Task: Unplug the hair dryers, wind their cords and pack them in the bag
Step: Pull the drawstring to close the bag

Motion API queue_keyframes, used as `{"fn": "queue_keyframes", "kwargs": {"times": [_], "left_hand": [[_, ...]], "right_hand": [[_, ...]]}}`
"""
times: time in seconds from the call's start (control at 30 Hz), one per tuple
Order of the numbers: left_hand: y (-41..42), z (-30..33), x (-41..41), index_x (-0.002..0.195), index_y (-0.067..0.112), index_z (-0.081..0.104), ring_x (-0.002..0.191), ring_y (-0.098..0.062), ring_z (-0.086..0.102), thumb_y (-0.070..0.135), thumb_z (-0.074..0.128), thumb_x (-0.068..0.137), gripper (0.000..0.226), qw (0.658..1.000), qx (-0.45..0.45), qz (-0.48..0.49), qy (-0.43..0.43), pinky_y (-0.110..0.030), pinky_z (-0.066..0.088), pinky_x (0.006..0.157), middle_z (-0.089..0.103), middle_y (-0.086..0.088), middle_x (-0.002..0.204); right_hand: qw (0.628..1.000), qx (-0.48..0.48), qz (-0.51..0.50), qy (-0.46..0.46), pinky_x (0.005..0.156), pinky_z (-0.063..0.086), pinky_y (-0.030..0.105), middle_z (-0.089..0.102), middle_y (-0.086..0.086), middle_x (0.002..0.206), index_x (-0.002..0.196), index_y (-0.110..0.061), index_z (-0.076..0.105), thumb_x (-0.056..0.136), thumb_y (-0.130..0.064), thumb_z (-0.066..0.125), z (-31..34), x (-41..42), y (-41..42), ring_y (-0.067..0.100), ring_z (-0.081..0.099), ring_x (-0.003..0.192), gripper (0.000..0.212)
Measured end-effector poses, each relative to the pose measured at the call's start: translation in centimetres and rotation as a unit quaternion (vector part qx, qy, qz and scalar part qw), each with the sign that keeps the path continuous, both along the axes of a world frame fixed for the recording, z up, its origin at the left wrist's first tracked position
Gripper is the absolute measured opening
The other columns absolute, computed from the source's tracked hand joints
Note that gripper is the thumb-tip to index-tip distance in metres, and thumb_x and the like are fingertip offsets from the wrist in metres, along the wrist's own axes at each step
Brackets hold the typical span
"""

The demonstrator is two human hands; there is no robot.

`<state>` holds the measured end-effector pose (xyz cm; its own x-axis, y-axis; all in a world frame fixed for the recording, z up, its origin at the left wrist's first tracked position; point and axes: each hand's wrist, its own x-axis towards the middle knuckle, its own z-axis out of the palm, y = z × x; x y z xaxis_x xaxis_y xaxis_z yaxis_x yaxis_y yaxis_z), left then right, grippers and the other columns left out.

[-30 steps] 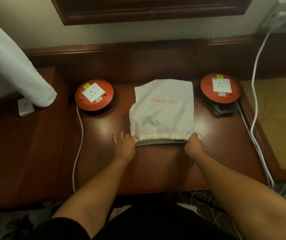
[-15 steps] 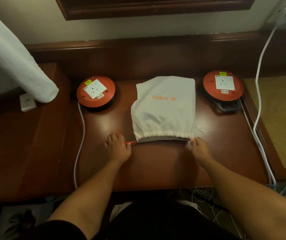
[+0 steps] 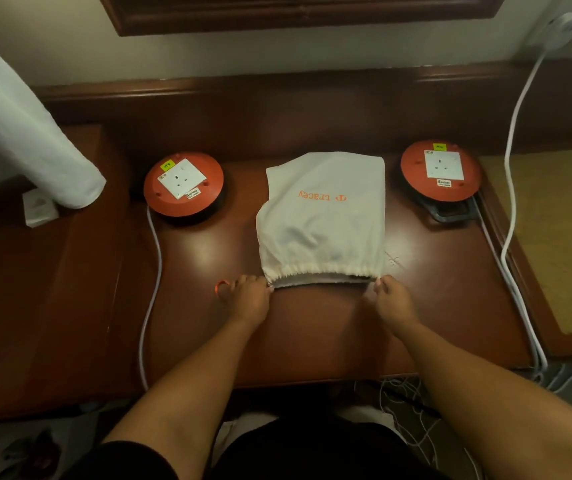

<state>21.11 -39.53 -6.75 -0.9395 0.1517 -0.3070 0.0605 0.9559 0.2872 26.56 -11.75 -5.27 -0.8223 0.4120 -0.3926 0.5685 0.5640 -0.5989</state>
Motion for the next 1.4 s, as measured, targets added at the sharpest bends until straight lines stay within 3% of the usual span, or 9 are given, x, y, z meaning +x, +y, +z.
{"fn": "queue_keyframes", "kwargs": {"times": [0.17, 0.47, 0.6, 0.77, 0.9, 1.0, 1.1, 1.23, 1.4], "left_hand": [[-0.9, 1.6, -0.6, 0.103, 0.007, 0.058, 0.087, -0.038, 0.062, 0.020, 0.042, 0.100, 0.021, 0.997, 0.068, 0.044, 0.002, -0.039, 0.047, 0.070, 0.067, -0.018, 0.097], [-5.7, 2.2, -3.4, 0.087, 0.016, 0.067, 0.077, -0.031, 0.061, 0.017, 0.050, 0.095, 0.019, 0.993, 0.072, 0.092, 0.009, -0.033, 0.046, 0.065, 0.069, -0.012, 0.087], [-5.1, 2.8, -3.6, 0.091, 0.010, 0.068, 0.084, -0.033, 0.062, 0.017, 0.049, 0.095, 0.021, 0.993, 0.057, 0.100, 0.011, -0.037, 0.050, 0.074, 0.068, -0.016, 0.093], [-3.7, 2.3, -2.0, 0.110, 0.012, 0.065, 0.106, -0.033, 0.058, 0.022, 0.047, 0.093, 0.026, 0.996, -0.024, 0.080, -0.020, -0.039, 0.046, 0.089, 0.064, -0.013, 0.113], [-2.2, 1.8, -0.5, 0.138, 0.019, 0.041, 0.135, -0.029, 0.030, 0.031, 0.054, 0.084, 0.057, 0.995, -0.091, -0.014, 0.026, -0.046, 0.026, 0.110, 0.041, -0.010, 0.141], [0.5, 1.8, -0.3, 0.145, 0.016, 0.031, 0.141, -0.029, 0.022, 0.035, 0.053, 0.090, 0.062, 0.996, -0.072, -0.040, 0.030, -0.046, 0.016, 0.116, 0.029, -0.012, 0.151], [2.9, 1.9, -1.2, 0.135, 0.012, 0.042, 0.131, -0.030, 0.037, 0.035, 0.051, 0.094, 0.048, 0.999, -0.024, -0.029, 0.002, -0.046, 0.024, 0.112, 0.047, -0.012, 0.137], [4.3, 2.5, -2.3, 0.108, -0.005, 0.060, 0.103, -0.043, 0.057, 0.017, 0.047, 0.099, 0.027, 0.989, 0.146, -0.001, -0.033, -0.040, 0.038, 0.081, 0.064, -0.026, 0.108], [2.6, 5.2, -3.9, 0.103, 0.006, 0.064, 0.098, -0.038, 0.059, 0.021, 0.040, 0.102, 0.028, 0.994, 0.087, -0.070, 0.005, -0.038, 0.040, 0.073, 0.067, -0.017, 0.105]], "right_hand": [[1.000, -0.017, -0.012, -0.002, 0.059, 0.034, 0.030, 0.054, 0.010, 0.072, 0.072, -0.011, 0.051, 0.095, -0.010, 0.043, 0.4, -0.1, 0.1, 0.024, 0.048, 0.067, 0.024], [0.994, 0.049, -0.092, -0.019, 0.068, 0.040, 0.032, 0.055, 0.016, 0.075, 0.072, -0.009, 0.055, 0.090, -0.010, 0.047, 2.0, -1.0, 3.8, 0.035, 0.055, 0.075, 0.021], [0.985, 0.105, -0.109, -0.081, 0.084, 0.045, 0.034, 0.062, 0.021, 0.105, 0.104, 0.003, 0.063, 0.092, -0.002, 0.048, 4.1, -1.7, 3.6, 0.039, 0.059, 0.102, 0.020], [0.969, 0.131, -0.039, -0.205, 0.091, 0.046, 0.037, 0.058, 0.022, 0.123, 0.113, 0.001, 0.062, 0.091, -0.011, 0.049, 4.0, -0.9, 3.0, 0.038, 0.056, 0.113, 0.028], [0.965, 0.220, 0.071, -0.121, 0.103, 0.034, 0.044, 0.046, 0.014, 0.136, 0.127, -0.011, 0.050, 0.086, -0.025, 0.051, 3.0, -0.6, 1.6, 0.033, 0.039, 0.127, 0.043], [0.977, 0.156, 0.132, -0.061, 0.100, 0.036, 0.043, 0.056, 0.016, 0.124, 0.118, -0.014, 0.049, 0.081, -0.017, 0.051, 2.5, -1.3, -0.7, 0.036, 0.047, 0.117, 0.038], [0.992, 0.074, 0.082, -0.058, 0.082, 0.044, 0.039, 0.062, 0.021, 0.109, 0.116, -0.008, 0.045, 0.087, -0.016, 0.050, 2.2, -1.7, -2.6, 0.042, 0.056, 0.101, 0.031], [0.994, 0.072, 0.047, -0.064, 0.071, 0.039, 0.029, 0.063, 0.019, 0.109, 0.110, -0.005, 0.055, 0.089, -0.009, 0.049, 2.3, -2.4, -3.3, 0.037, 0.058, 0.094, 0.021], [0.996, 0.052, 0.059, -0.034, 0.066, 0.048, 0.034, 0.067, 0.010, 0.089, 0.081, -0.013, 0.063, 0.087, -0.015, 0.052, 3.5, -3.0, -1.2, 0.029, 0.059, 0.079, 0.013]]}}
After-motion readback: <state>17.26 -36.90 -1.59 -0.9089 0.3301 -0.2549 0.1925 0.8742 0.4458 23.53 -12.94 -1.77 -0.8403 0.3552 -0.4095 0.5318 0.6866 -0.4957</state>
